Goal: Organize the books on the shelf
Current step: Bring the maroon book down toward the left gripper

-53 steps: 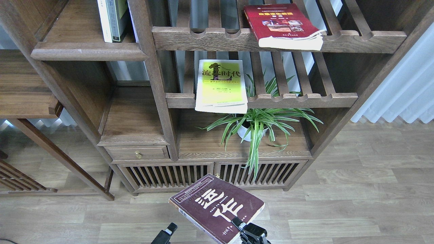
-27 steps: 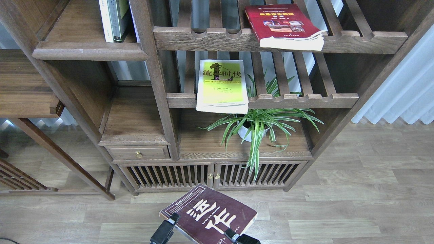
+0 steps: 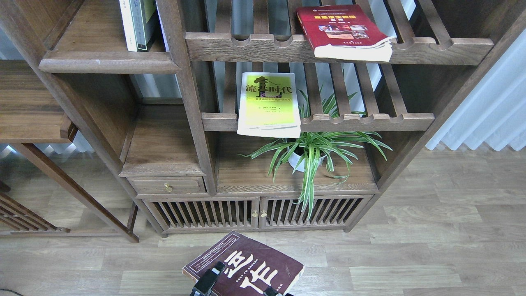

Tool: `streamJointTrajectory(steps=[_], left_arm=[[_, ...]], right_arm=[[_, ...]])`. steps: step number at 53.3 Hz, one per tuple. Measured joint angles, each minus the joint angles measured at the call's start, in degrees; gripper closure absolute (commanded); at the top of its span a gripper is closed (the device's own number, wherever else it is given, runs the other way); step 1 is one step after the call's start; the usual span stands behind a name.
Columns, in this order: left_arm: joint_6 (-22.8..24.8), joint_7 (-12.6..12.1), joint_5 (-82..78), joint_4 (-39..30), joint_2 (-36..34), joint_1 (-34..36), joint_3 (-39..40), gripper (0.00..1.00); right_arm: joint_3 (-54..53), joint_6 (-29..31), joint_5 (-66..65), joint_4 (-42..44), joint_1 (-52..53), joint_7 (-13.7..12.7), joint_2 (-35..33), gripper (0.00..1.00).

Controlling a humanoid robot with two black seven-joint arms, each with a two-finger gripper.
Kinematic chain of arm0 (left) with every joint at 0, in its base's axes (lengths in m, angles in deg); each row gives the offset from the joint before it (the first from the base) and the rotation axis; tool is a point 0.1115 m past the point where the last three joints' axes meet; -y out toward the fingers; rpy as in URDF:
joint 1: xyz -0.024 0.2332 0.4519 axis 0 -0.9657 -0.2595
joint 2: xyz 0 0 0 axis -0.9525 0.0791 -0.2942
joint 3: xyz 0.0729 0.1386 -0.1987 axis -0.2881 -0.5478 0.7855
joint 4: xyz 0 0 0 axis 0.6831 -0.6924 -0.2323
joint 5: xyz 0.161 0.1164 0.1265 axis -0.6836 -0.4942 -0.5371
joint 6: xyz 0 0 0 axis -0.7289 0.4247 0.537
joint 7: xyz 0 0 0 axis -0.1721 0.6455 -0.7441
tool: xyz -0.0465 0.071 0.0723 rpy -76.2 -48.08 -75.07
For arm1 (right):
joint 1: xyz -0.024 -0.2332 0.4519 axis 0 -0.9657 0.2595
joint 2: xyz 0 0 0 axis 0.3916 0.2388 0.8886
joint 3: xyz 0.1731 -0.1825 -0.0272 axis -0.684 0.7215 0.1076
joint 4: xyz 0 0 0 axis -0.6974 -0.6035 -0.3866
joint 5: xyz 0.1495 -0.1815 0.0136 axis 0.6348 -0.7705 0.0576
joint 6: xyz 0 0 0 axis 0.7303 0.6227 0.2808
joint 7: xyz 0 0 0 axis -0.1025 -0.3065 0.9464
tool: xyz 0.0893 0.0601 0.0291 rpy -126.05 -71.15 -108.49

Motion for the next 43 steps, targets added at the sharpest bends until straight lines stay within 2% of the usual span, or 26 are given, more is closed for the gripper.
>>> streamJointTrajectory(steps=[21, 24, 25, 29, 31, 33, 34, 43], left_arm=[[0.01, -0.26, 1.24, 0.14, 0.03, -0.22, 0.02, 0.96], [0.01, -0.26, 1.25, 0.16, 0.03, -0.25, 0.02, 0.96], [0.01, -0.26, 1.25, 0.16, 0.03, -0.25, 0.02, 0.96], [0.01, -0.26, 1.25, 0.16, 0.03, -0.24, 0.02, 0.96], [0.01, -0.27, 1.26, 0.15, 0.02, -0.21, 0.03, 0.96], [0.01, -0.27, 1.28, 0.12, -0.04, -0.19, 0.18, 0.96], [0.01, -0.28, 1.29, 0.10, -0.08, -0.18, 0.27, 0.96], [-0.01, -0.29, 1.32, -0.01, -0.45, -0.28, 1.39, 0.96]], right_arm=[[0.33, 0.00, -0.91, -0.05, -0.45, -0.03, 0.08, 0.88], [0.34, 0.00, -0.91, -0.05, -0.45, -0.03, 0.11, 0.82], [0.33, 0.00, -0.91, -0.05, -0.45, -0.03, 0.11, 0.72], [0.33, 0.00, -0.92, -0.06, -0.43, -0.02, 0.13, 0.20], [0.33, 0.00, -1.04, -0.06, -0.25, -0.02, 0.13, 0.10], [0.33, 0.00, -1.25, -0.05, 0.09, -0.02, 0.15, 0.02], [0.32, 0.00, -1.35, 0.00, 0.29, -0.02, 0.16, 0.01], [-0.43, 0.00, -1.55, 1.67, 2.71, 0.39, -0.14, 0.01]])
